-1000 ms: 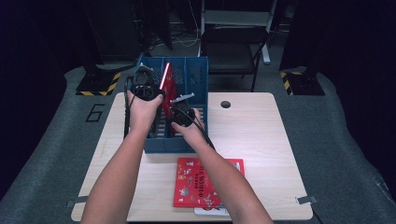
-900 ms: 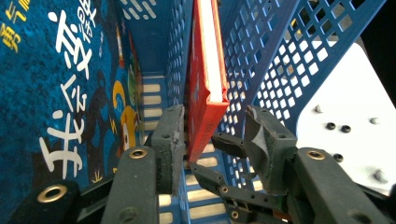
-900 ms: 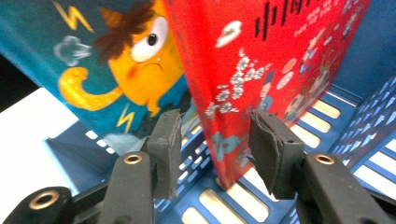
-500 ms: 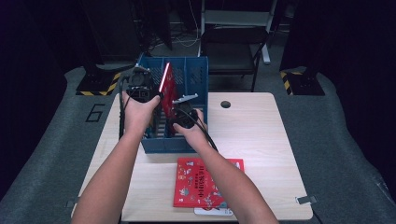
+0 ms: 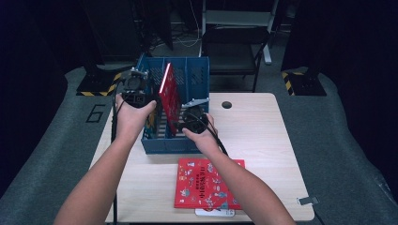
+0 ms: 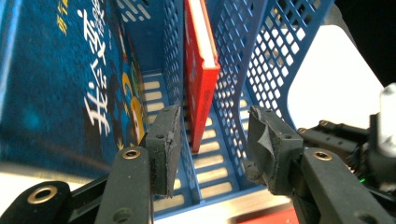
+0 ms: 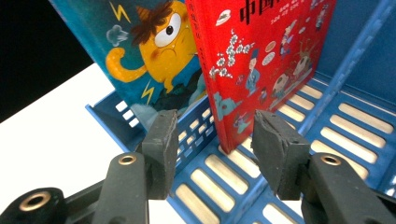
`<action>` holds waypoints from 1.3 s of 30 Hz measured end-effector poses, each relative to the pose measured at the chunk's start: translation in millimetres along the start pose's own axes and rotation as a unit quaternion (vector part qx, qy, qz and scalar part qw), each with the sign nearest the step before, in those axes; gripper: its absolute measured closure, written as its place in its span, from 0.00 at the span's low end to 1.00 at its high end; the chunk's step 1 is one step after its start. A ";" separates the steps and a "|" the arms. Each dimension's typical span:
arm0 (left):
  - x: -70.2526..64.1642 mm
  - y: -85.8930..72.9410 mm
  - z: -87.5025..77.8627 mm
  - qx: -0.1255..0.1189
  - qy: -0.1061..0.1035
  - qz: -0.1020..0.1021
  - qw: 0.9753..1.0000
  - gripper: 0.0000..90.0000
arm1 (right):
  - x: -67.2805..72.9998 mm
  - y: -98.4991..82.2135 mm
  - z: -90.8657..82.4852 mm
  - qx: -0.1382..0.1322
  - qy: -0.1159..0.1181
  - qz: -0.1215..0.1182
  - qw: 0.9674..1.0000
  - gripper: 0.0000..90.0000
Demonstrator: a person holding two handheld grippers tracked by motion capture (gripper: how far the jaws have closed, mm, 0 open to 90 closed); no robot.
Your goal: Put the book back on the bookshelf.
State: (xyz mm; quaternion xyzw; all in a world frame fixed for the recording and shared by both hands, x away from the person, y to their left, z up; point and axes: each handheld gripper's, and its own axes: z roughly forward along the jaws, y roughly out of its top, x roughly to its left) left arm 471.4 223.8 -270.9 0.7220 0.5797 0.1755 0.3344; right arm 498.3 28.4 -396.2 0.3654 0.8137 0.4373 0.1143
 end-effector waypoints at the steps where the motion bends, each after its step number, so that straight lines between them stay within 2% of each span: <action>1: 0.2 -1.9 -1.7 0.000 -0.006 0.003 1.000 0.61 | 0.3 -1.0 -2.6 0.000 0.001 0.000 1.000 0.56; 4: 0.2 -7.6 -5.1 0.001 -0.015 0.008 1.000 0.60 | 0.6 -5.5 -11.5 -0.002 0.004 -0.007 1.000 0.55; 8: 0.0 -18.2 -11.5 0.001 -0.046 0.018 0.999 0.56 | 2.1 -11.4 -20.1 0.001 0.009 -0.013 1.000 0.52; 10: 0.2 -25.2 -13.0 -0.002 -0.054 0.022 0.998 0.56 | 2.9 -14.6 -24.2 0.002 0.010 -0.021 1.000 0.51; 15: 1.8 -42.4 -13.0 -0.002 -0.074 0.020 0.997 0.53 | 4.3 -21.7 -34.3 0.003 0.009 -0.021 1.000 0.47; 17: 2.6 -47.4 -15.7 -0.003 -0.081 0.027 0.996 0.52 | 5.1 -24.7 -38.3 0.003 0.010 -0.017 1.000 0.46; 19: 3.3 -51.8 -17.3 -0.007 -0.080 0.039 0.996 0.51 | 6.4 -28.1 -42.3 0.002 0.010 -0.022 1.000 0.45; 21: 3.0 -55.8 -18.6 -0.006 -0.077 0.043 0.996 0.50 | 8.4 -32.0 -46.4 0.003 0.015 -0.023 1.000 0.44; 23: 3.8 -59.4 -20.9 -0.006 -0.083 0.050 0.995 0.49 | 10.9 -36.5 -49.3 0.009 0.026 -0.020 0.999 0.42; 27: 2.0 -69.3 -25.5 -0.010 -0.091 0.059 0.994 0.48 | 16.9 -46.6 -56.4 0.014 0.031 -0.028 0.999 0.42; 28: 1.3 -72.2 -26.1 -0.008 -0.093 0.059 0.994 0.48 | 18.5 -49.0 -58.5 0.017 0.033 -0.023 0.999 0.42; 29: 0.4 -75.2 -26.5 -0.009 -0.095 0.059 0.994 0.47 | 18.4 -50.9 -60.1 0.015 0.034 -0.030 0.999 0.42; 31: 0.1 -80.2 -27.0 -0.009 -0.100 0.066 0.993 0.47 | 20.1 -54.3 -63.8 0.012 0.036 -0.026 0.999 0.42; 33: -0.8 -84.8 -27.4 -0.010 -0.104 0.063 0.993 0.47 | 21.0 -57.4 -67.3 0.008 0.031 -0.025 0.999 0.42; 39: -1.1 -103.0 -23.0 -0.019 -0.120 0.053 0.991 0.47 | 19.5 -66.6 -75.5 0.006 0.033 -0.020 0.999 0.42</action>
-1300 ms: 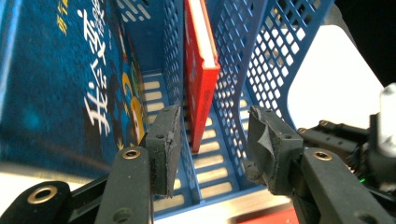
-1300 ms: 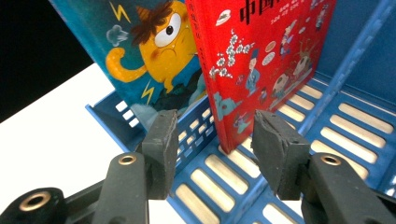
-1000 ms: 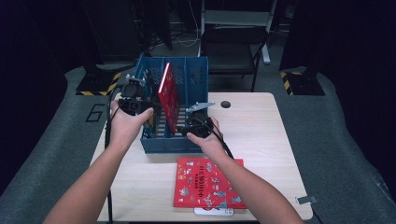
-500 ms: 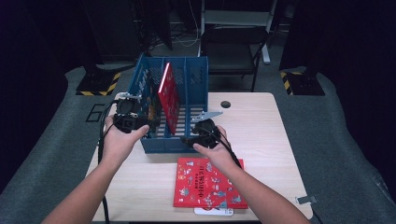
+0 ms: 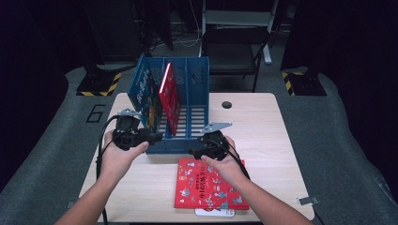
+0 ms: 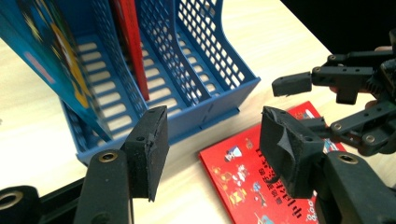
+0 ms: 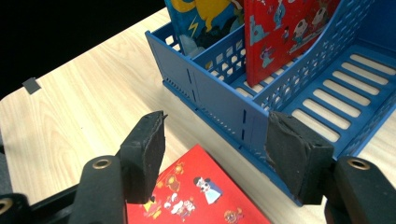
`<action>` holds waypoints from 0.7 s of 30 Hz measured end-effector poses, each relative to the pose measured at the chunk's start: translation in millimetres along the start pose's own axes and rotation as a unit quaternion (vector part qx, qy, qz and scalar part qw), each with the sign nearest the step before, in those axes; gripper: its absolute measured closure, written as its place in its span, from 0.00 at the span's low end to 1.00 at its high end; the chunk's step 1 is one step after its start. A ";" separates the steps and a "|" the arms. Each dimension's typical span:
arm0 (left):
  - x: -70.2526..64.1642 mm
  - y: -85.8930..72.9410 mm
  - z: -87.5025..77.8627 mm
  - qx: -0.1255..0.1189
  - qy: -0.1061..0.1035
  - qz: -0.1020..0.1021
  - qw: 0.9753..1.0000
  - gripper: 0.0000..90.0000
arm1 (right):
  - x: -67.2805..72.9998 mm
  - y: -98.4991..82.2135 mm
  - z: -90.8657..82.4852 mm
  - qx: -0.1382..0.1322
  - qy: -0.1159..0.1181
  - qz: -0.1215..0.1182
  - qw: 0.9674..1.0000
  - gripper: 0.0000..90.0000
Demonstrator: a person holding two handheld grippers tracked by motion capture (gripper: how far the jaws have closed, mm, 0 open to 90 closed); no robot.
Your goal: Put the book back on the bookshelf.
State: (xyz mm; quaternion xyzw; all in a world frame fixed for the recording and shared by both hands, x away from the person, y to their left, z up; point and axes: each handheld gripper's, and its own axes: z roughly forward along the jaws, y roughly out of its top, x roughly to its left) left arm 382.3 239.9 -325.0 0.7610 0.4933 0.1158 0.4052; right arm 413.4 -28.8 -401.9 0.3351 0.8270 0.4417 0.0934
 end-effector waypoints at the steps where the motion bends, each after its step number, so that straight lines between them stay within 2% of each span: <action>1: 0.0 -3.3 0.7 0.000 -0.001 0.001 1.000 0.47 | 0.0 -2.1 -0.8 0.000 -0.002 -0.001 1.000 0.42; 5: -0.3 -16.7 5.3 0.002 -0.010 -0.005 1.000 0.47 | -1.2 -12.3 -3.5 0.005 -0.009 -0.002 1.000 0.42; 8: -0.3 -27.3 11.8 0.009 -0.017 -0.005 1.000 0.49 | -1.6 -20.1 -5.5 0.004 -0.012 0.000 1.000 0.43; 10: 0.6 -34.5 15.9 0.013 -0.022 -0.003 1.000 0.49 | -1.1 -26.6 -7.2 -0.002 -0.022 -0.003 1.000 0.44; 12: 0.9 -41.2 19.1 0.020 -0.026 -0.001 0.999 0.49 | -1.4 -32.6 -7.9 0.004 -0.021 -0.001 1.000 0.44; 14: 0.5 -47.8 24.3 0.012 -0.024 0.005 1.000 0.49 | -2.4 -37.9 -8.5 0.005 -0.022 0.001 1.000 0.44; 16: 1.1 -53.6 29.1 0.020 -0.025 0.021 0.999 0.47 | -2.5 -42.8 -9.8 0.008 -0.024 0.001 1.000 0.44; 19: 0.0 -61.9 37.1 0.024 -0.036 0.021 0.999 0.47 | -2.1 -51.8 -15.3 0.004 -0.031 0.001 1.000 0.43; 21: -0.3 -67.1 41.4 0.029 -0.042 0.025 0.998 0.47 | -1.9 -58.2 -19.7 -0.005 -0.034 0.010 0.999 0.44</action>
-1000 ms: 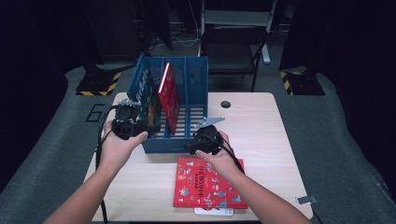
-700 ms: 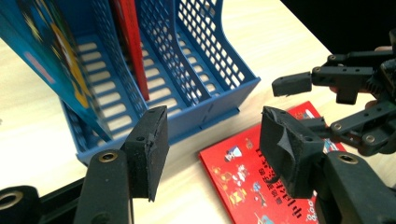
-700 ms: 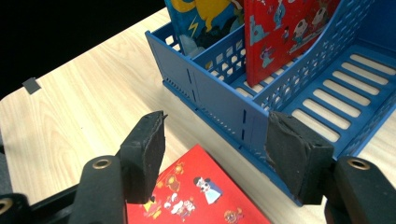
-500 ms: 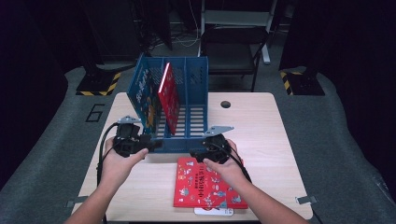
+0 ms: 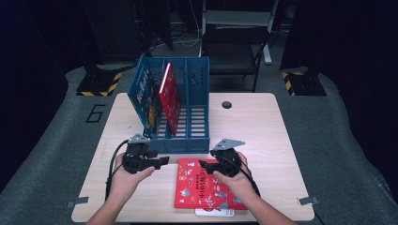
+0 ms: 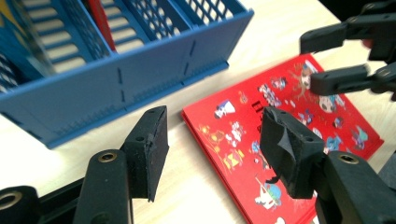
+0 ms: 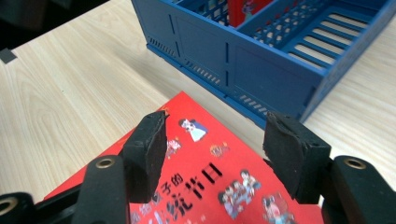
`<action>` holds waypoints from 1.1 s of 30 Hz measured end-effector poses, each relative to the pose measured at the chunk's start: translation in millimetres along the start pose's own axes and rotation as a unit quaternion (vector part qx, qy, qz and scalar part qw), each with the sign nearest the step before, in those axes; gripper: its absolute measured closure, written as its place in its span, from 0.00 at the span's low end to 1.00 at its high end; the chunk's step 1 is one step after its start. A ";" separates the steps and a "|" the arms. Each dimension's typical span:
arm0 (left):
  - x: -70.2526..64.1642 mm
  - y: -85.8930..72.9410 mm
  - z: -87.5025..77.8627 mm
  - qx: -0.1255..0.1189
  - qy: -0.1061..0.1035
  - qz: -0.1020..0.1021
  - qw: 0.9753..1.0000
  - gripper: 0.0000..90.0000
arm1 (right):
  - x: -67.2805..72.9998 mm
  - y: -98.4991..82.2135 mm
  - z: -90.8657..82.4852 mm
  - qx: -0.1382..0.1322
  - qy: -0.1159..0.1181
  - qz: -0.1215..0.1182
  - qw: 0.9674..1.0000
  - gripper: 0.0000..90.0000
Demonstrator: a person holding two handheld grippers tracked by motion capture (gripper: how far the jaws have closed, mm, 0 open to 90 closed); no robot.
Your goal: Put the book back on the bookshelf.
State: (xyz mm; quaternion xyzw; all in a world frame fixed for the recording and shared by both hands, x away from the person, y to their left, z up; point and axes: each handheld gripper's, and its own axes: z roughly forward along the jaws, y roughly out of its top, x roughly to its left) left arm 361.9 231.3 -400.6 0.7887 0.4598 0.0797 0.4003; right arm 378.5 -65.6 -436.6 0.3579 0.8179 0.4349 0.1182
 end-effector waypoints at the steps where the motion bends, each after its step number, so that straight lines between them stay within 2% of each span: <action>1: -0.4 -3.0 2.5 0.002 -0.005 -0.005 1.000 0.47 | -0.5 -3.8 -2.5 0.000 -0.001 0.003 1.000 0.44; 4: -1.1 -9.7 8.1 -0.003 -0.006 -0.004 1.000 0.47 | -1.9 -15.4 -7.5 0.003 -0.005 0.007 1.000 0.44; 5: -0.6 -12.2 9.8 0.009 -0.010 0.010 1.000 0.48 | -2.5 -18.9 -8.4 0.002 -0.010 0.005 1.000 0.44; 6: -1.9 -14.4 12.7 0.004 -0.008 0.009 1.000 0.49 | -3.4 -22.7 -10.0 0.008 -0.013 0.006 1.000 0.44; 8: -3.1 -18.7 16.6 0.013 -0.018 0.016 1.000 0.49 | -5.4 -27.4 -10.8 0.007 -0.015 0.010 1.000 0.44; 9: -4.6 -21.2 19.0 0.004 -0.020 0.026 0.999 0.48 | -6.0 -29.7 -11.2 0.009 -0.015 0.016 1.000 0.44; 10: -5.8 -23.0 20.9 0.003 -0.015 0.038 0.999 0.48 | -7.3 -31.7 -11.3 0.008 -0.018 0.015 1.000 0.44; 11: -7.7 -25.0 22.9 0.004 -0.013 0.042 0.999 0.47 | -7.5 -33.3 -11.8 0.007 -0.020 0.019 1.000 0.44; 13: -10.8 -28.2 25.8 0.015 -0.021 0.039 0.999 0.48 | -8.4 -35.4 -14.0 0.007 -0.021 0.018 1.000 0.44; 16: -14.2 -33.1 30.0 0.016 -0.037 0.045 0.998 0.49 | -8.7 -39.0 -19.3 0.007 -0.024 0.017 1.000 0.44; 17: -14.9 -34.1 31.0 0.023 -0.037 0.042 0.998 0.49 | -8.6 -40.8 -21.0 0.007 -0.027 0.016 0.999 0.44; 18: -14.5 -34.9 32.6 0.033 -0.037 0.051 0.997 0.50 | -8.2 -42.2 -22.4 0.009 -0.028 0.017 0.999 0.44; 21: -15.0 -39.2 37.9 0.043 -0.042 0.055 0.997 0.49 | -8.6 -48.7 -27.6 0.014 -0.034 0.015 0.999 0.44; 23: -16.3 -42.2 40.9 0.038 -0.053 0.038 0.997 0.49 | -9.0 -53.4 -31.3 0.017 -0.041 0.015 0.999 0.44; 26: -17.3 -43.6 44.5 0.034 -0.060 0.036 0.997 0.49 | -10.0 -60.4 -37.3 0.020 -0.048 0.016 0.999 0.43; 30: -21.5 -45.2 52.2 0.041 -0.062 0.045 0.996 0.49 | -11.5 -71.8 -43.2 0.029 -0.063 0.010 0.998 0.43; 33: -25.3 -46.1 58.2 0.048 -0.061 0.064 0.995 0.49 | -14.2 -80.5 -46.5 0.035 -0.062 0.018 0.997 0.43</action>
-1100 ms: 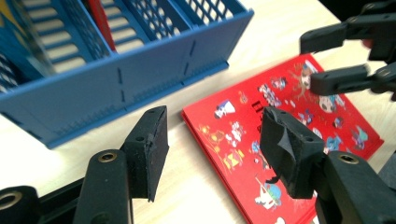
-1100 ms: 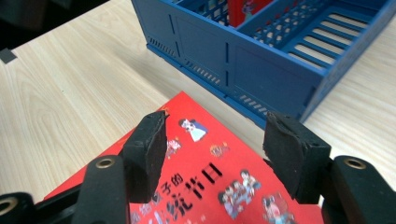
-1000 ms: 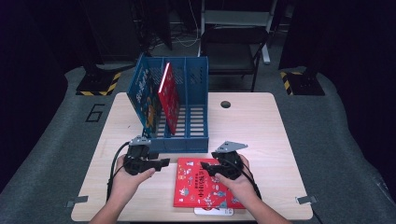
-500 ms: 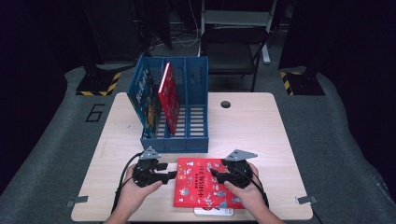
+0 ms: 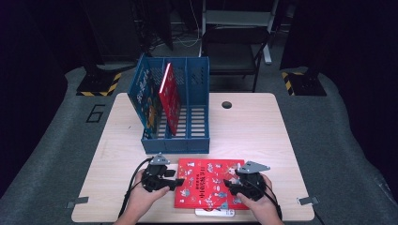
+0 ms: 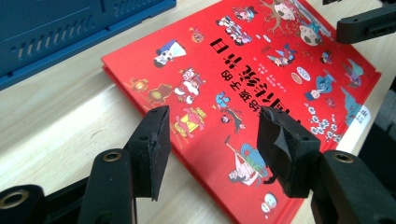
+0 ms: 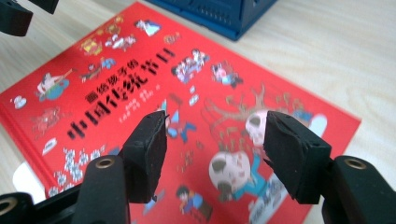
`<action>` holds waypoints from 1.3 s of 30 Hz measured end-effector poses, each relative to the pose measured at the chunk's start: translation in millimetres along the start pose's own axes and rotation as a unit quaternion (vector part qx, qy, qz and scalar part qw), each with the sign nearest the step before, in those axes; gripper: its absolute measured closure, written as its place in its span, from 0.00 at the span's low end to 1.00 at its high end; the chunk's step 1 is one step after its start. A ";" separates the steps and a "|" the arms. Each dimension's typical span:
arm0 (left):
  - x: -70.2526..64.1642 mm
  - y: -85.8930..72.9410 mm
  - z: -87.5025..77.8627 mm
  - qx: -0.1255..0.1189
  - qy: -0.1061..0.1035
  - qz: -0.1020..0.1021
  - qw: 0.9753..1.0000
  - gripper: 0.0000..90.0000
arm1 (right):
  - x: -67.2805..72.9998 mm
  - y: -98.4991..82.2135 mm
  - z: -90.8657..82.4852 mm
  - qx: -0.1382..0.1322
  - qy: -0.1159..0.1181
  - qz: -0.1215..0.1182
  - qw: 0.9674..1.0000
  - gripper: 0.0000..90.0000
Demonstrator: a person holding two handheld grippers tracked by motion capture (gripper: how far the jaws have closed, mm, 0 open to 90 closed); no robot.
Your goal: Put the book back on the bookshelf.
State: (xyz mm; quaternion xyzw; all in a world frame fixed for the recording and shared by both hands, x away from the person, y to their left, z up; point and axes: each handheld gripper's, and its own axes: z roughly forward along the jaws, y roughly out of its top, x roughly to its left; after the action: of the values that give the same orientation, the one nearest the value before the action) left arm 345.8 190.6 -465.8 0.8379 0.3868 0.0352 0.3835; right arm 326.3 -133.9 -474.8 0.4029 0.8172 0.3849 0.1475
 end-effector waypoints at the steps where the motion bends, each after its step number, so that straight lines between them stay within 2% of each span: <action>1: -1.2 0.0 3.1 0.001 -0.003 -0.002 1.000 0.49 | -0.9 -2.3 -0.3 0.000 0.000 0.005 1.000 0.43; 3: -3.5 0.2 8.2 0.004 -0.005 0.014 1.000 0.49 | -2.6 -6.1 0.0 0.003 0.001 0.009 1.000 0.43; 4: -4.7 0.2 10.8 0.010 -0.010 0.028 1.000 0.49 | -3.2 -7.9 0.8 0.003 0.001 0.008 1.000 0.43; 6: -8.7 -0.8 15.1 0.012 -0.005 0.056 0.998 0.49 | -2.0 -11.3 2.3 0.005 0.002 0.009 1.000 0.42; 9: -12.9 -1.8 21.9 0.018 -0.008 0.080 0.997 0.49 | 1.0 -14.4 4.5 0.010 0.000 -0.009 1.000 0.42; 13: -17.4 -3.1 29.6 0.040 -0.011 0.104 0.994 0.49 | 4.0 -18.2 8.0 0.017 -0.004 -0.026 1.000 0.42; 14: -18.6 -3.5 31.3 0.045 -0.010 0.104 0.993 0.48 | 4.8 -19.0 8.7 0.016 -0.007 -0.026 1.000 0.42; 15: -20.6 -3.9 32.4 0.040 -0.003 0.109 0.993 0.48 | 4.9 -19.7 8.9 0.020 -0.007 -0.027 0.999 0.42; 16: -21.6 -3.2 32.7 0.045 -0.005 0.116 0.992 0.48 | 4.0 -20.2 9.0 0.024 -0.008 -0.033 0.999 0.42; 17: -22.1 -2.9 33.1 0.046 0.000 0.123 0.991 0.48 | 3.9 -21.4 9.0 0.022 -0.006 -0.027 0.999 0.42; 19: -23.0 -3.0 33.8 0.046 0.000 0.109 0.993 0.47 | 2.6 -22.0 8.0 0.022 -0.004 -0.027 0.999 0.41; 21: -23.6 -3.3 34.0 0.047 -0.001 0.105 0.993 0.46 | 2.1 -23.4 7.2 0.023 -0.002 -0.033 0.999 0.40; 22: -25.0 -3.8 34.3 0.044 0.008 0.105 0.993 0.45 | 3.2 -23.9 7.6 0.019 -0.003 -0.031 0.999 0.39; 24: -27.2 -5.0 35.4 0.044 0.006 0.110 0.993 0.42 | 4.5 -24.8 7.2 0.022 -0.007 -0.044 0.999 0.37; 25: -28.2 -5.3 35.6 0.047 0.010 0.120 0.992 0.41 | 6.0 -24.9 6.9 0.027 -0.013 -0.049 0.998 0.36; 27: -30.3 -5.6 35.9 0.051 0.012 0.124 0.991 0.39 | 7.2 -25.6 5.6 0.030 -0.015 -0.053 0.998 0.35; 28: -30.9 -6.1 36.9 0.046 0.015 0.123 0.991 0.38 | 8.2 -26.2 4.6 0.031 -0.017 -0.046 0.998 0.35; 29: -30.4 -5.7 36.3 0.049 0.013 0.126 0.991 0.38 | 7.1 -26.6 2.9 0.036 -0.017 -0.051 0.998 0.34; 30: -30.7 -6.3 36.4 0.047 0.014 0.125 0.991 0.37 | 7.3 -27.6 1.7 0.038 -0.018 -0.044 0.998 0.33; 34: -30.1 -7.2 36.4 0.042 0.011 0.117 0.992 0.37 | 6.1 -31.8 -2.7 0.040 -0.023 -0.040 0.998 0.31; 35: -30.8 -7.2 36.6 0.042 0.012 0.117 0.992 0.37 | 5.6 -32.9 -3.9 0.041 -0.022 -0.046 0.998 0.30; 36: -31.6 -7.2 36.8 0.042 0.019 0.119 0.992 0.37 | 6.4 -33.4 -4.4 0.042 -0.024 -0.040 0.998 0.30; 39: -32.6 -7.1 37.2 0.044 0.018 0.119 0.992 0.35 | 6.0 -35.4 -6.5 0.042 -0.022 -0.041 0.998 0.30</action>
State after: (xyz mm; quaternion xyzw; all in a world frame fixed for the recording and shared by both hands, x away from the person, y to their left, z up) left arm 331.9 148.6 -488.9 0.8932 0.2928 0.0787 0.3320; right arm 299.6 -146.0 -496.6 0.3833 0.8449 0.3350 0.1642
